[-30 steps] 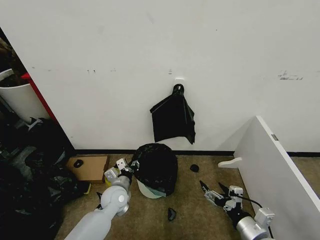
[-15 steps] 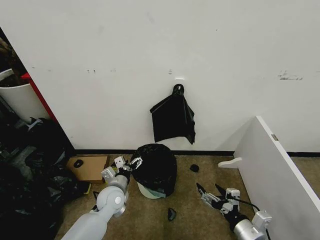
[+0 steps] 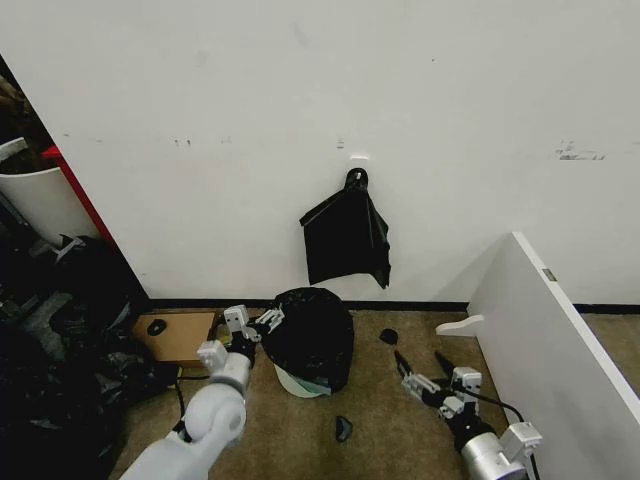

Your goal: Place the garbage bag over the trash bin.

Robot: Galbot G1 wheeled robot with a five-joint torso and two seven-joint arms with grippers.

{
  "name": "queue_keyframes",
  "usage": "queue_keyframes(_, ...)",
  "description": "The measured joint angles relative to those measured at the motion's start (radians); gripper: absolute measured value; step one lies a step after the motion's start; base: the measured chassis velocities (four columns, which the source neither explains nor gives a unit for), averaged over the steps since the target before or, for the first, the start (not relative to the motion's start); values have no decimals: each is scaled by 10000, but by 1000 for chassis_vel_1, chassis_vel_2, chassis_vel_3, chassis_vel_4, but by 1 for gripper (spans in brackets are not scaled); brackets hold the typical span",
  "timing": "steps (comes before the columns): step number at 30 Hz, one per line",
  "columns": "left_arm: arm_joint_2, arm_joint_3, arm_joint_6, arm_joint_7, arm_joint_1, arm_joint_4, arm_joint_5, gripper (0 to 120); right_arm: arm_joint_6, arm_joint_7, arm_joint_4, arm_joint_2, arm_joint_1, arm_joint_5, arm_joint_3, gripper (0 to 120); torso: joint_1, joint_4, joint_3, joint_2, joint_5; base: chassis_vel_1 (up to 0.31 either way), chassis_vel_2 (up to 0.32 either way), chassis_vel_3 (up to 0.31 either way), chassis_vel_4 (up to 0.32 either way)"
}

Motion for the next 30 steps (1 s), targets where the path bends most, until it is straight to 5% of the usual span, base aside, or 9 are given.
queue_keyframes(7, -933, -1379, -1616, 129, 3209, -1712, 3360, 100, 2741, 580, -94, 1450, -211, -3704, 293, 100, -1, 1, -1, 0, 3, 0, 0, 0, 0)
queue_keyframes(13, -1440, -2510, -2626, 227, 4798, -2499, 4568, 100, 3276, 569, 195, 1585, -583, -4161, 705, 100, -1, 1, -2, 1, 1, 0, 0, 0, 0)
queue_keyframes(30, -2155, -3479, -3698, 286, 6102, -3393, 5177, 100, 3599, 583, 465, 1447, -1148, -3808, 743, 100, -1, -1, 0, 1, 2, 0, 0, 0, 0)
